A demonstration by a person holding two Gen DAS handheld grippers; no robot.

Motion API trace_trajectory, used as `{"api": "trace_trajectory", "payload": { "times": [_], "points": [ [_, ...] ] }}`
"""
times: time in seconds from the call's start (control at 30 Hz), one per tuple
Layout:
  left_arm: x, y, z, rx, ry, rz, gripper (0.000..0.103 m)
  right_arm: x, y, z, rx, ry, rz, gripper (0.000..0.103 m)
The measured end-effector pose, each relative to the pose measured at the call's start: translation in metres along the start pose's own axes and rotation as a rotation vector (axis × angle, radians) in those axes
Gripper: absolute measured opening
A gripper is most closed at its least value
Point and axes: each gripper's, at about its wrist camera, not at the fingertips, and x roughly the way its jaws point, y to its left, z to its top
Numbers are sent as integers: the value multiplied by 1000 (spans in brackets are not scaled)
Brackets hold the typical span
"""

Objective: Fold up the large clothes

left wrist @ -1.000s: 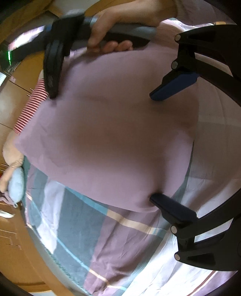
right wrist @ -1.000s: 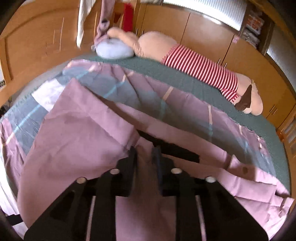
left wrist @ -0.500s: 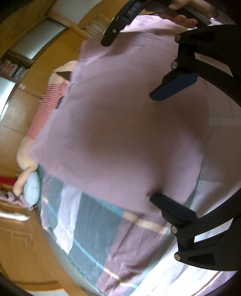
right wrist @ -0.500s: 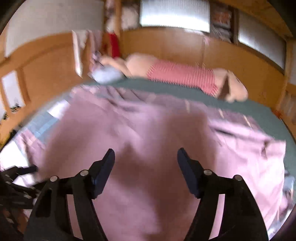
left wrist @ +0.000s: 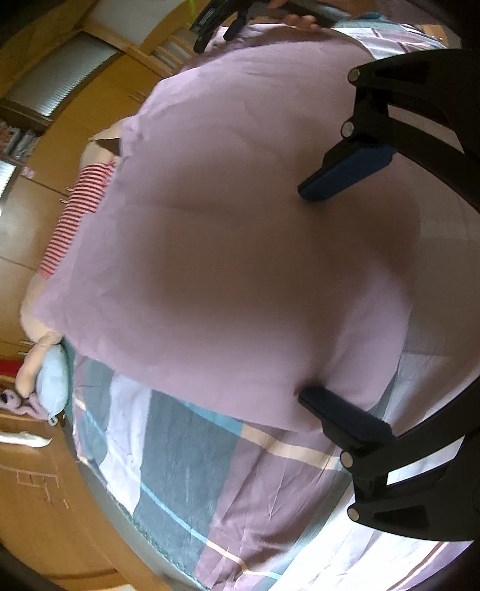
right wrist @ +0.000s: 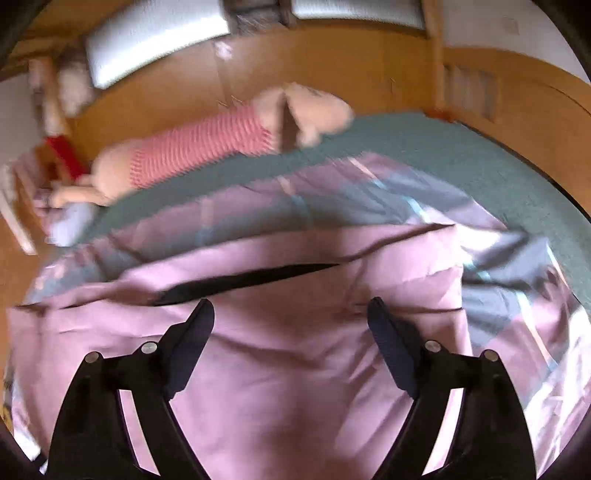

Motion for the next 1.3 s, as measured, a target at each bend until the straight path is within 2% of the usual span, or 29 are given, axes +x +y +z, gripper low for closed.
{"api": "trace_trajectory", "payload": {
  "times": [0.07,0.13,0.2,0.27,0.33,0.4,0.43,0.47,0.53,0.6,0.63,0.73,0.8,0.87,0.93,1.0,1.07,1.1,1.13,1.23,1.3],
  "points": [
    [-4,-2,1,3,-38,-5,101,-7,24,-10,-68,35,90,85],
    [-3,-4,3,17,-43,2,101,-5,37,-16,-130,71,121,85],
    [2,-3,2,31,-27,18,101,9,29,-18,-156,92,-9,85],
    [4,1,2,25,-21,24,101,22,-10,-13,-77,118,-123,85],
    [4,4,5,16,-18,22,101,32,-66,-9,72,137,-146,80],
    [4,6,6,13,-17,24,101,38,-94,-13,113,167,-224,79],
    [5,7,7,12,-12,23,101,40,-98,-16,109,188,-270,81],
    [6,7,7,10,-9,29,101,41,-102,-18,109,206,-323,95],
    [6,7,6,7,-10,34,101,25,-111,-20,137,161,-307,96],
    [3,7,7,6,-16,39,101,-2,-111,-20,164,50,-319,96],
    [1,6,7,4,-23,39,101,-15,-109,-19,162,-4,-315,96],
    [-2,5,7,9,-33,31,101,-39,-105,-16,99,-82,-312,96],
    [0,5,7,8,-27,34,101,-24,-112,-6,74,-42,-354,97],
    [2,5,6,5,-24,36,101,-3,-128,-7,63,74,-472,97],
    [2,4,6,11,-28,38,101,0,-142,-8,102,102,-482,97],
    [2,4,6,13,-28,41,101,-14,-147,-6,150,44,-491,97],
    [2,5,6,10,-27,40,101,-33,-144,-3,172,-41,-423,97],
    [2,5,6,8,-27,39,101,-38,-137,0,145,-56,-379,97],
    [1,5,6,5,-27,38,101,-39,-127,3,97,-39,-384,97],
    [0,5,6,3,-27,37,101,-22,-98,6,-53,41,-467,97],
    [1,4,4,8,-30,43,101,11,-89,11,-160,100,-554,97]
  ]
}}
